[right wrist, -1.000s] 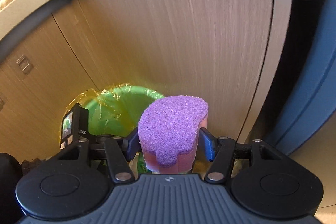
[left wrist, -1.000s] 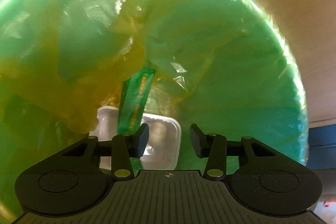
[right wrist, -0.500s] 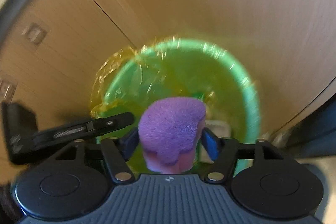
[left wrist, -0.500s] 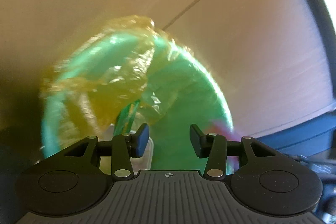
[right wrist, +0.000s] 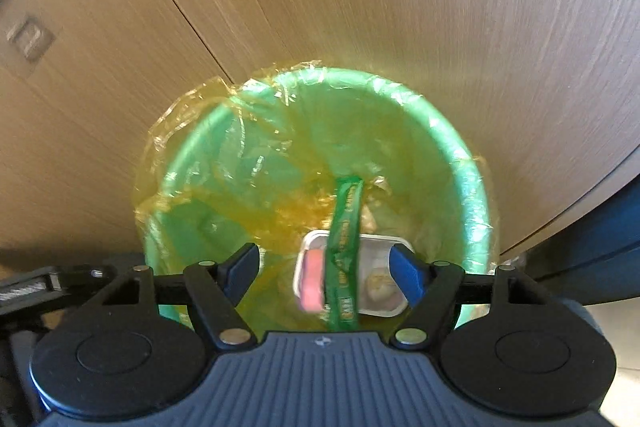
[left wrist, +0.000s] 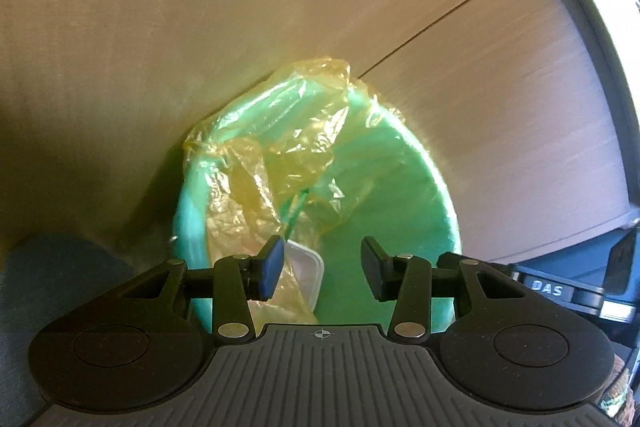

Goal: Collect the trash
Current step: 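Open both tools to drop the garlic and sponge into the bin, then raise both tools from the bin back over the counter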

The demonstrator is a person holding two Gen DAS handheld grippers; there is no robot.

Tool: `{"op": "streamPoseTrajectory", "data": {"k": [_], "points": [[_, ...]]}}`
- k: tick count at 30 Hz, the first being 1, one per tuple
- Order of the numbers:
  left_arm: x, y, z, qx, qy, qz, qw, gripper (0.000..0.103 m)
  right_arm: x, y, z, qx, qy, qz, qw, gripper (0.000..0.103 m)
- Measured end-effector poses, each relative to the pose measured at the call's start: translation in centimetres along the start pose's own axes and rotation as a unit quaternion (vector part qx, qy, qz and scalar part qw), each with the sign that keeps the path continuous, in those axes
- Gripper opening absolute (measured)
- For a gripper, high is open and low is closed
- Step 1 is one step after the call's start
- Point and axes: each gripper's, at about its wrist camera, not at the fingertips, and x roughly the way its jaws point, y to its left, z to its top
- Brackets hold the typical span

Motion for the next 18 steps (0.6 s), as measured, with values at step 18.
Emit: {"op": "streamPoseTrajectory", "data": {"k": [18], "points": [[-15.5, -15.3, 5.1, 0.197, -0.146, -0.057, 0.9679, 0.047, -13.4, 5.6, 4.1, -0.094, -0.222, -0.043, 0.97, 0.083]]}}
